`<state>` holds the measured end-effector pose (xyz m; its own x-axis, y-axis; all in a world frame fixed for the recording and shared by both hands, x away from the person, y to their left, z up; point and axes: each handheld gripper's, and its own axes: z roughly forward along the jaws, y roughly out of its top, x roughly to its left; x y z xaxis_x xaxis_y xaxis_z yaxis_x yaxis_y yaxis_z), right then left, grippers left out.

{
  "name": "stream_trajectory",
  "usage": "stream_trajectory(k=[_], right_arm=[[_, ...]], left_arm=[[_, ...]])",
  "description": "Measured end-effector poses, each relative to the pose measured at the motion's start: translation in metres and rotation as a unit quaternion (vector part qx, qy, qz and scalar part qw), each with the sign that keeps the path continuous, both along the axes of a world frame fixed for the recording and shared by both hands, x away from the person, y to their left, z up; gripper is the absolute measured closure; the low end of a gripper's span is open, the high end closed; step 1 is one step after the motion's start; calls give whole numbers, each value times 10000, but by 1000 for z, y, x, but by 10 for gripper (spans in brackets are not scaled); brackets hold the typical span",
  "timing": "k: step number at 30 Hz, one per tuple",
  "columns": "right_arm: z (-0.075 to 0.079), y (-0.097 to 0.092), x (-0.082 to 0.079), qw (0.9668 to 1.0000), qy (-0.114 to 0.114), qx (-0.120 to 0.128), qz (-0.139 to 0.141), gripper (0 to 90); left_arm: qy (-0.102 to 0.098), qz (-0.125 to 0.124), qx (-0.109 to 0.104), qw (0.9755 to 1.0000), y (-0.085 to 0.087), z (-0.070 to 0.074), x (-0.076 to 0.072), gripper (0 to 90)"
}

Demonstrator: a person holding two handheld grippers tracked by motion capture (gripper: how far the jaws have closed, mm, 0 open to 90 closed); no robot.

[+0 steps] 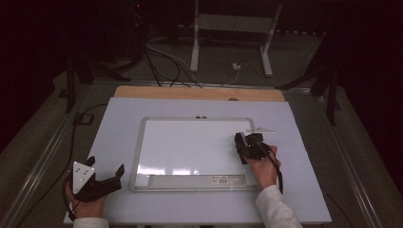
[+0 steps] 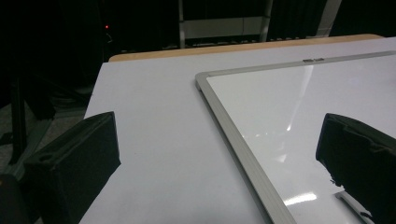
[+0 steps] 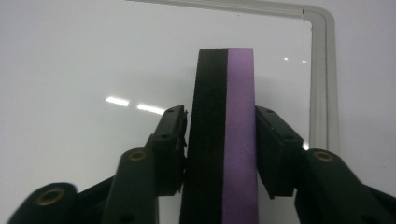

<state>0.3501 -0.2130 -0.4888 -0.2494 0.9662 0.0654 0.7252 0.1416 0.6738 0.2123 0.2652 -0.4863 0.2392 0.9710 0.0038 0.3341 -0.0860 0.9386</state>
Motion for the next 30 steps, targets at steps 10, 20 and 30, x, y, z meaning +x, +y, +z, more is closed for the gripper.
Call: stream_trajectory(k=[10,20,30], right_arm=[[2,1,-6,9995,76,-41,-290,628],[2,-1,-19,9992,71,39,-399,632],[3,-8,-39,9988,91,98,-461,633]], left_arm=[[8,-4,10,10000,0,0,0,4],[3,1,15,10000,0,0,0,4],[3,-3,36,10000,-1,0,0,4]])
